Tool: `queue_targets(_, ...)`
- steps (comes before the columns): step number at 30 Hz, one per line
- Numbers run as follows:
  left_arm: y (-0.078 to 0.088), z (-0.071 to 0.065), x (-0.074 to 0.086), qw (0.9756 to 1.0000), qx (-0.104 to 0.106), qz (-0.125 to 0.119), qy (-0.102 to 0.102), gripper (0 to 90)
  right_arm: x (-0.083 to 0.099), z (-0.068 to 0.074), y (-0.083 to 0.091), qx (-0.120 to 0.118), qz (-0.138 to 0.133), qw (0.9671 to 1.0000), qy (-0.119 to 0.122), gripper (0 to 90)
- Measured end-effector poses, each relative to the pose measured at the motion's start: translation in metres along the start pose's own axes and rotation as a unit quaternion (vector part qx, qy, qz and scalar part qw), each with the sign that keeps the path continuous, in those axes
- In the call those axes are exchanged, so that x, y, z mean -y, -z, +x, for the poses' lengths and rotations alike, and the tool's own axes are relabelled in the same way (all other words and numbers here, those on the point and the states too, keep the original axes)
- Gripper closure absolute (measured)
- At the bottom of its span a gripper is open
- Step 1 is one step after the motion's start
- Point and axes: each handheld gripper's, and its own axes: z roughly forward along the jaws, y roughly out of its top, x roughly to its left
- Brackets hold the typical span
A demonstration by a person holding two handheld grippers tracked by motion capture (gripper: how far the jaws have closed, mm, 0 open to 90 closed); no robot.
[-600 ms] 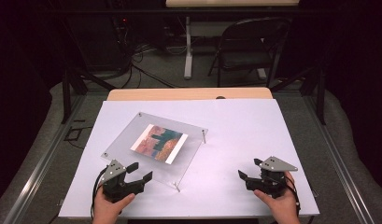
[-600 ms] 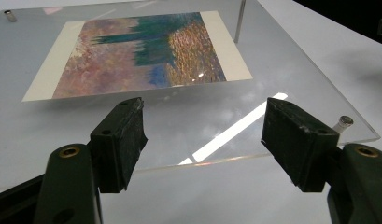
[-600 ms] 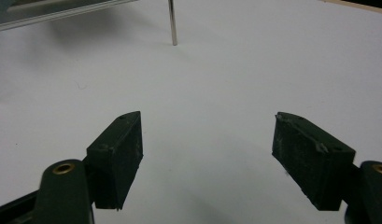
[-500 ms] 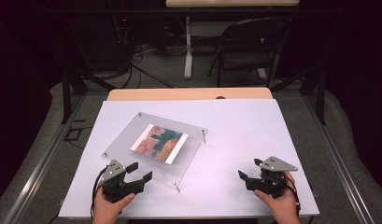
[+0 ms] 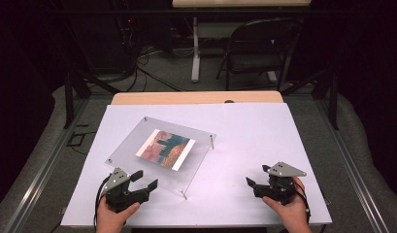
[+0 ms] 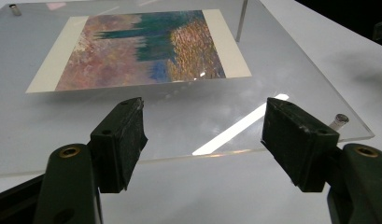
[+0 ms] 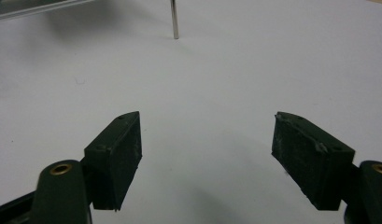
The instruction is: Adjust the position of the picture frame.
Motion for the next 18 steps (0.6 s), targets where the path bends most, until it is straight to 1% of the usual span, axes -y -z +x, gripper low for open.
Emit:
queue_targets(4,0.003,-0.002,0.001,1.0,-0.004,0.0,0.003,30.0,-0.002,0.0,-0.003,-0.004,-0.002,1.0,0.001,24.2)
queue_targets(5,0.006,-0.004,0.003,1.0,-0.007,0.003,0.005,30.0,-0.002,0.001,-0.003,-0.006,0.0,1.0,0.001,24.3)
queue_targets(6,0.007,-0.005,0.004,0.9999,-0.005,0.001,0.009,30.0,-0.003,0.001,-0.004,-0.007,0.0,1.0,0.002,24.5)
queue_targets(8,0.009,-0.008,0.007,0.9998,-0.002,0.006,0.019,30.2,-0.005,0.001,-0.006,-0.009,0.001,0.9999,0.004,25.0)
queue_targets(10,0.011,-0.011,0.011,0.9996,-0.002,0.013,0.024,30.4,-0.006,0.002,-0.009,-0.014,0.003,0.9999,0.005,25.9)
queue_targets(13,0.012,-0.016,0.016,0.9995,0.003,0.021,0.023,32.0,-0.007,0.003,-0.012,-0.02,0.005,0.9997,0.012,26.3)
queue_targets(18,0.011,-0.022,0.019,0.9992,0.009,0.035,0.015,35.0,-0.009,0.005,-0.015,-0.024,0.006,0.9996,0.014,27.2)
